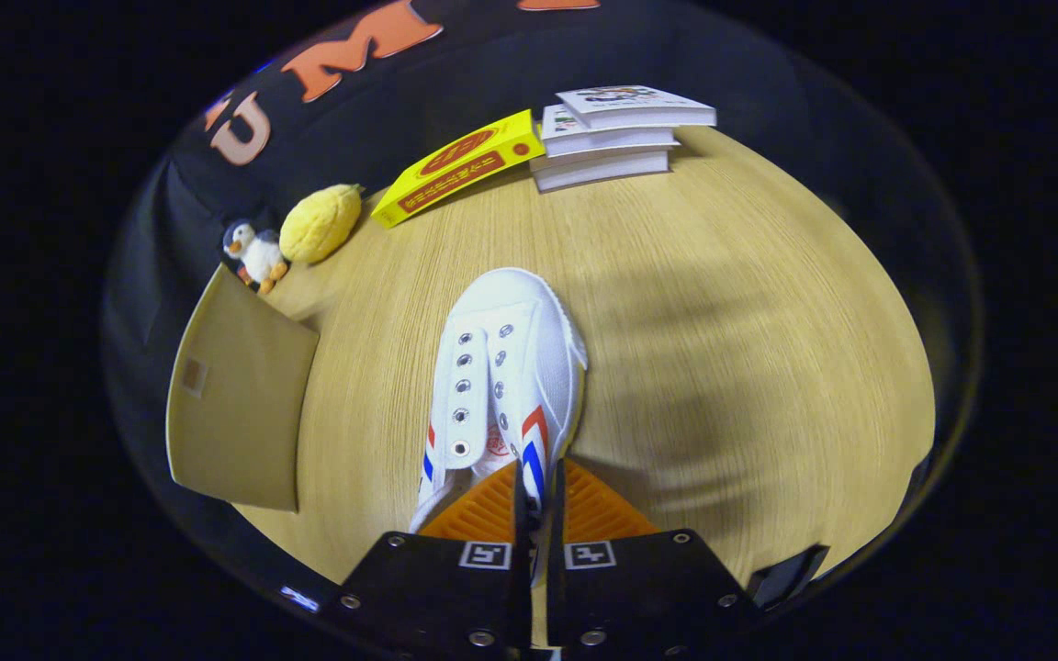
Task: Open the storage box then place both shoes into the box .Put the left shoe in first, then the right shoe, with the right side of both shoes facing outward in a uniform manner.
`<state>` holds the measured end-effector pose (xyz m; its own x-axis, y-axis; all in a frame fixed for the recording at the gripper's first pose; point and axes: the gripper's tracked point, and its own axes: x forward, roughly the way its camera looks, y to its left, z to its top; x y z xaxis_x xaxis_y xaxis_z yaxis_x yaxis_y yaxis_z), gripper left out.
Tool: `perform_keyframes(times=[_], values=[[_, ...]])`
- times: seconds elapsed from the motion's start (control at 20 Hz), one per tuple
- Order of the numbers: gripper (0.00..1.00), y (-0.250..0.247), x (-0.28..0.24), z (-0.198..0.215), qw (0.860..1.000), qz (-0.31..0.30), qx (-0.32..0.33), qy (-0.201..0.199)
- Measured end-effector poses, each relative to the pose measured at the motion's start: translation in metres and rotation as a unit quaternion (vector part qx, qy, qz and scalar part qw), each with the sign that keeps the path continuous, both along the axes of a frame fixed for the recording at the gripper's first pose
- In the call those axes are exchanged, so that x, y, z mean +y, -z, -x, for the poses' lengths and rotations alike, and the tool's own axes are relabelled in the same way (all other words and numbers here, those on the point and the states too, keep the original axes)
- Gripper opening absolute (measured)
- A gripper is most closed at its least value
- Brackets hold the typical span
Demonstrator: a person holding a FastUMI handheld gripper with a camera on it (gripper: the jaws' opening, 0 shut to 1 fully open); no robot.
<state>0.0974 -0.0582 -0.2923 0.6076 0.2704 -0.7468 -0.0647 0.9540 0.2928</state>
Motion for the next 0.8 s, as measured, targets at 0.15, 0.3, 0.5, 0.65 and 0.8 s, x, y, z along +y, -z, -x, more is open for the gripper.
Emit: perform_keyframes(times=[0.15, 0.3, 0.5, 0.65, 0.8], values=[[0.00, -0.013, 0.013, 0.003, 0.999, -0.036, -0.015, 0.013], [0.00, -0.042, 0.035, -0.004, 0.995, -0.096, -0.028, 0.022], [0.00, -0.080, 0.051, -0.008, 0.996, -0.076, -0.054, 0.015], [0.00, -0.111, 0.080, -0.004, 0.994, -0.077, -0.074, 0.003], [0.00, -0.132, 0.114, 0.004, 0.994, -0.075, -0.081, -0.002]])
